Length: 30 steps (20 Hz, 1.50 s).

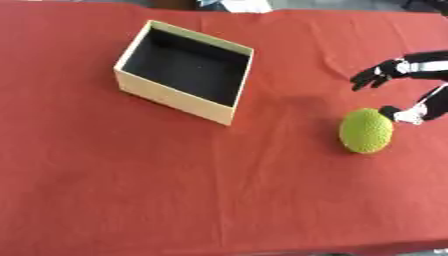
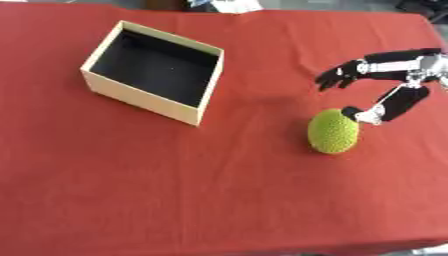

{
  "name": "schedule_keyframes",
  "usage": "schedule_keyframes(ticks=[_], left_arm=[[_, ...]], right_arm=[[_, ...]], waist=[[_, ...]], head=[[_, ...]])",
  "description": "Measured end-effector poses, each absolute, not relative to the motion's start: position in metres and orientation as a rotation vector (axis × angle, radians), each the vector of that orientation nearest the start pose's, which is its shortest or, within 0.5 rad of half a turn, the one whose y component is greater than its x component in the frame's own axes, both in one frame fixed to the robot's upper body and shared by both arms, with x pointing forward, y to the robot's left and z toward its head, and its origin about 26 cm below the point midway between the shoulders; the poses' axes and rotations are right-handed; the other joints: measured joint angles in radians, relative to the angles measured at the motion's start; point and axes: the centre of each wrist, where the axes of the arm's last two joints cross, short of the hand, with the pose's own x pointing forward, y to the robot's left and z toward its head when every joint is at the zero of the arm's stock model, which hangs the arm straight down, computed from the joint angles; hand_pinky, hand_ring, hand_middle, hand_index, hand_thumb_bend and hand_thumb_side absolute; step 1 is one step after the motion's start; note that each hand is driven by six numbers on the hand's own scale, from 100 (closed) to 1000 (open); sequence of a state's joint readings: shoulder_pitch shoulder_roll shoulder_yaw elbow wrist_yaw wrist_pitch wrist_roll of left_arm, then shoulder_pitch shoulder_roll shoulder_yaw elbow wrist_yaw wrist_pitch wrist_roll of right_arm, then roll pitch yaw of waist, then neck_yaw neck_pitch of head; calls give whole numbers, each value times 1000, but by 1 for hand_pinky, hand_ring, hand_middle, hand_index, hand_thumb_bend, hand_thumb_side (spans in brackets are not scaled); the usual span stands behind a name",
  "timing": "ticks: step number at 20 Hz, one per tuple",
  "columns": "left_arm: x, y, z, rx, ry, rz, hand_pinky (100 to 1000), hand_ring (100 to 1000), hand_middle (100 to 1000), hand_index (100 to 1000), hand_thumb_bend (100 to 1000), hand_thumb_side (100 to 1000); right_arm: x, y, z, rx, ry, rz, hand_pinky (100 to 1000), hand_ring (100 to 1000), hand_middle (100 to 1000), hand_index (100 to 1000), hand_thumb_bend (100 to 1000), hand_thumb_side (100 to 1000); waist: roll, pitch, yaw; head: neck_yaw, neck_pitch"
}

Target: Pick up objects on the table and place them in the box.

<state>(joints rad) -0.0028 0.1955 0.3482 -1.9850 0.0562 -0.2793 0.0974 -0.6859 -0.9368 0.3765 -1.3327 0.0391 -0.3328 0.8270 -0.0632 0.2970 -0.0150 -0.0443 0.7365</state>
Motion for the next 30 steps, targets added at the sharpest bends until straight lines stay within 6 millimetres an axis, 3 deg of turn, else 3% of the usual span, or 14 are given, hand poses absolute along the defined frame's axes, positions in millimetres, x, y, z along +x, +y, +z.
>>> schedule_keyframes(ticks=[12,21,30], left_arm=[[246,356,125,492,-2282,117,563,879,886,663,162,732],[247,355,126,489,-2286,116,563,879,884,661,161,732],[248,355,127,491,-2293,111,563,880,885,661,156,735]], right_arm=[[396,-370,224,-229,-1268,1818,921,937,883,1000,100,250],[398,-371,223,-295,-1231,1845,909,919,879,1000,100,117],[399,-374,225,-305,-1237,1834,903,917,876,1000,100,117]], waist=[[0,2,0],[2,10,1],[17,36,-5]], head=[[-4,-1],[-8,-6],[-7,-28]])
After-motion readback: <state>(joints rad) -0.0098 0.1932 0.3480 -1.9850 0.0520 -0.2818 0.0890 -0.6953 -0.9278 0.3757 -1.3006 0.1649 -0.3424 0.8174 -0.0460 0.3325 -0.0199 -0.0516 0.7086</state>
